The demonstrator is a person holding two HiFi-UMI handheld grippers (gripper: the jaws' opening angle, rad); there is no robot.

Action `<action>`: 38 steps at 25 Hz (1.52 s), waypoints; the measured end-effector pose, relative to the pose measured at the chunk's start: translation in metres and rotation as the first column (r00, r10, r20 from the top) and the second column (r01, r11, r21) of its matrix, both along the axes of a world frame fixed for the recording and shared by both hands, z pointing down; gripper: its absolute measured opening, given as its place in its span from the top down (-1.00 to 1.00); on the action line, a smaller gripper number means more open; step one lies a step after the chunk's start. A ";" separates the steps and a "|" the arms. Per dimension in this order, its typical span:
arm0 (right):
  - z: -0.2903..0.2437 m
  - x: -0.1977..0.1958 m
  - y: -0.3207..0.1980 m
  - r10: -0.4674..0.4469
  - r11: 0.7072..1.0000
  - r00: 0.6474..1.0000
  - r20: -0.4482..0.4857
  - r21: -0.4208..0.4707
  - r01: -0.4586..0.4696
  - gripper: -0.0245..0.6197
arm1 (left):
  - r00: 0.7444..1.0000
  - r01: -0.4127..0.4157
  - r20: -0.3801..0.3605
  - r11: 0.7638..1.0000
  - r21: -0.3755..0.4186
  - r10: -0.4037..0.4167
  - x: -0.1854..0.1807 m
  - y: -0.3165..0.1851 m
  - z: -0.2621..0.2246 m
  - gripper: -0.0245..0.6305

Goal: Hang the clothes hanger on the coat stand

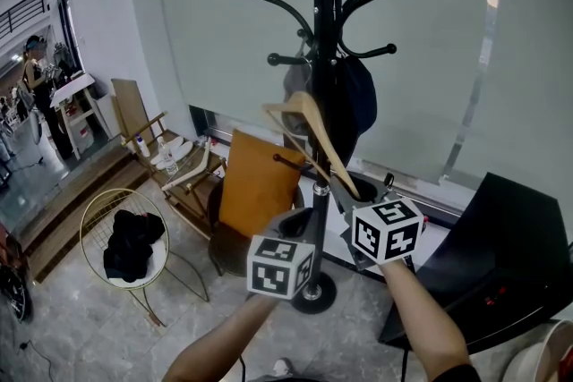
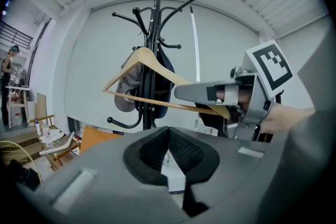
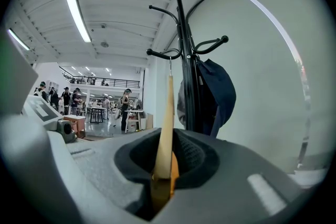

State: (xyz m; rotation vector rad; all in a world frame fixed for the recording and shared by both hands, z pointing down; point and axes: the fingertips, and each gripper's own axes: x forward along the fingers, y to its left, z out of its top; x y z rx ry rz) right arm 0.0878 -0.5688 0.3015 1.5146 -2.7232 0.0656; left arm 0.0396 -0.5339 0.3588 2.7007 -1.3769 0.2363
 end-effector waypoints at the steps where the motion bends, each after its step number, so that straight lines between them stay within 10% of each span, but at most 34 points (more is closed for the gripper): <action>1: 0.000 0.000 0.000 0.000 1.000 1.000 -0.001 0.002 0.000 0.76 | 1.000 0.000 0.000 1.000 0.000 0.000 0.000 0.001 0.000 0.91; 38: -0.003 0.025 0.048 0.003 0.999 1.000 -0.010 0.052 -0.003 0.58 | 1.000 0.023 -0.021 1.000 0.007 -0.023 0.022 0.044 -0.005 0.91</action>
